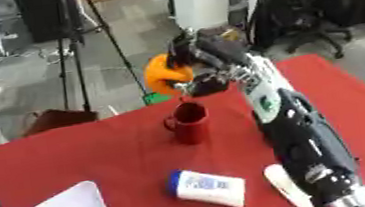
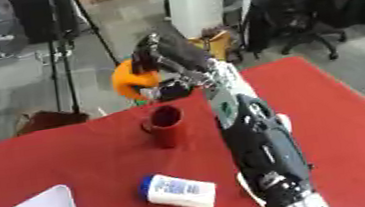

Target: Pick up objects on the table and place them in the box.

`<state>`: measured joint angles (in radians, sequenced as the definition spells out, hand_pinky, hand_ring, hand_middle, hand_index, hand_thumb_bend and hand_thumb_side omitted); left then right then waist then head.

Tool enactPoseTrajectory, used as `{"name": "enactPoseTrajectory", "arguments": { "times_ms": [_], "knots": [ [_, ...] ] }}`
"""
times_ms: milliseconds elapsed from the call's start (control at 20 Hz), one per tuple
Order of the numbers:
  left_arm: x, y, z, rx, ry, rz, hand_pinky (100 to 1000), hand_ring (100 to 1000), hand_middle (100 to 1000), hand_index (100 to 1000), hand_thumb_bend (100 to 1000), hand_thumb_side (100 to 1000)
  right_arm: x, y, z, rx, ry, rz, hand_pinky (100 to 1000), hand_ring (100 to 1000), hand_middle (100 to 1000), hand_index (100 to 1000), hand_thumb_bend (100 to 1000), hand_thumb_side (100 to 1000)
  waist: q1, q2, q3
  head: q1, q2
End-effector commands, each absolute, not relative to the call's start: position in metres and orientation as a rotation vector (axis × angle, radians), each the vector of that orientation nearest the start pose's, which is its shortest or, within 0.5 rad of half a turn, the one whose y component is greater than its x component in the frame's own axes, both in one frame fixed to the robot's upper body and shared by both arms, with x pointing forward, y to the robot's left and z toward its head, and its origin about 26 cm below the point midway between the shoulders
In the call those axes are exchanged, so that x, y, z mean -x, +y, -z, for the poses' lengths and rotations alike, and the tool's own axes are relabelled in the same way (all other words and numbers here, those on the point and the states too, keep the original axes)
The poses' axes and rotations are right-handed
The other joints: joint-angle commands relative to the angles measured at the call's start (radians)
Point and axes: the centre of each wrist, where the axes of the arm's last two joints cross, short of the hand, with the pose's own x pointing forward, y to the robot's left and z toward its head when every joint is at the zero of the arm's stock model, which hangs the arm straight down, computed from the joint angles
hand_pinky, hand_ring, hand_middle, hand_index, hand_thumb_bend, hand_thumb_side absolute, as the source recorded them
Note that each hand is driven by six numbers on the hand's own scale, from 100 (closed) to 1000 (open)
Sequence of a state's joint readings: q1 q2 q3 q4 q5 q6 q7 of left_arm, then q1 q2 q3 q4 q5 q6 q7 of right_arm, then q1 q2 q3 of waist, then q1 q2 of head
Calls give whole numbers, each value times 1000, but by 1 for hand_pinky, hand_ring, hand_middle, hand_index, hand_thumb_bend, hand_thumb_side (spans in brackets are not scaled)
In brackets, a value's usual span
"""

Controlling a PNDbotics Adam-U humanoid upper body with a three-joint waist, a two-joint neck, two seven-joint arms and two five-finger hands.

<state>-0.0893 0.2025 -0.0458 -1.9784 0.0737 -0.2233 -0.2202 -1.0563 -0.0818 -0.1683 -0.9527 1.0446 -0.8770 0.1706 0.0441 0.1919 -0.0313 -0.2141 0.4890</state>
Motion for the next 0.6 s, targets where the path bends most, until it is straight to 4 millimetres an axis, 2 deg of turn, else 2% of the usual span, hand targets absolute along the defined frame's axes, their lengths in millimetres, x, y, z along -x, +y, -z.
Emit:
{"name": "enactPoseTrajectory", "arguments": {
  "times_ms": [50, 250, 600],
  "knots": [
    [-276, 250, -136, 151, -2265, 482, 714, 699, 675, 812, 446, 998, -490, -159, -229, -605, 2737, 1802, 215, 364, 317, 489, 100, 100, 2, -19, 3, -6, -3],
    [-277, 245, -138, 187, -2276, 494, 714, 700, 675, 812, 445, 998, -487, -133, -194, -464, 2815, 1895, 210, 361, 314, 489, 100, 100, 6, -11, 51, -36, -12],
    [-278, 244, -138, 201, -2276, 497, 714, 701, 676, 812, 447, 997, -466, -78, -168, -299, 2800, 1992, 205, 359, 312, 491, 100, 100, 4, -10, 68, -39, -16]
  ]
}}
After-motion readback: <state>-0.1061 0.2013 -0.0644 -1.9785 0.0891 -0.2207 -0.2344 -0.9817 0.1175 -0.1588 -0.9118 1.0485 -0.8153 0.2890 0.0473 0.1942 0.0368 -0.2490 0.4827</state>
